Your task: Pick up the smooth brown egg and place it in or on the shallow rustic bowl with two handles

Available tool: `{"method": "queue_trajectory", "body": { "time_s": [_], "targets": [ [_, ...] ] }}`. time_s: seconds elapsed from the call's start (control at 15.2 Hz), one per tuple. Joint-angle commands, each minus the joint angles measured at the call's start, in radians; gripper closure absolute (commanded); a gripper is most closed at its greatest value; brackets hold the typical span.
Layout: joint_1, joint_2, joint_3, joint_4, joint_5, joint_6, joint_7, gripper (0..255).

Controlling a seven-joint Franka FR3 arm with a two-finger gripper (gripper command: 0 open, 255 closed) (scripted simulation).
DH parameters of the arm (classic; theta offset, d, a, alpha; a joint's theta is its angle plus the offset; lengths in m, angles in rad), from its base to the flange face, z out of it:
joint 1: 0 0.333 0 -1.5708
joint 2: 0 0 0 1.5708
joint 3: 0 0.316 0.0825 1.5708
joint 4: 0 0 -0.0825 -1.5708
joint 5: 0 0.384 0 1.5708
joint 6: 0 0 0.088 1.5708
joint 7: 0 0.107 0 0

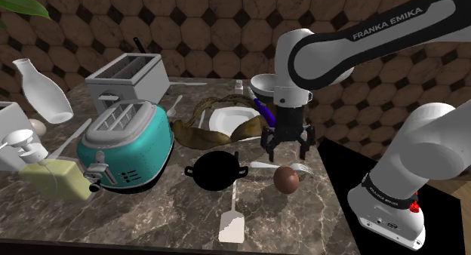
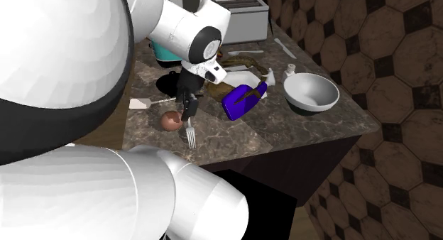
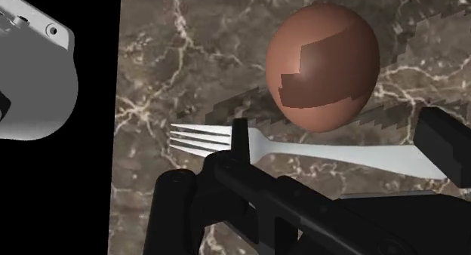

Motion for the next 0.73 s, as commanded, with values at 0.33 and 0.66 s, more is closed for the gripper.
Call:
{"method": "queue_trajectory", "body": {
  "time_s": [0.33,0.66],
  "targets": [
    [0.027,0.069,0.055,-0.054,0.076,0.124,0.016,0],
    [0.033,0.083,0.065,-0.064,0.089,0.15,0.012,0]
  ]
}}
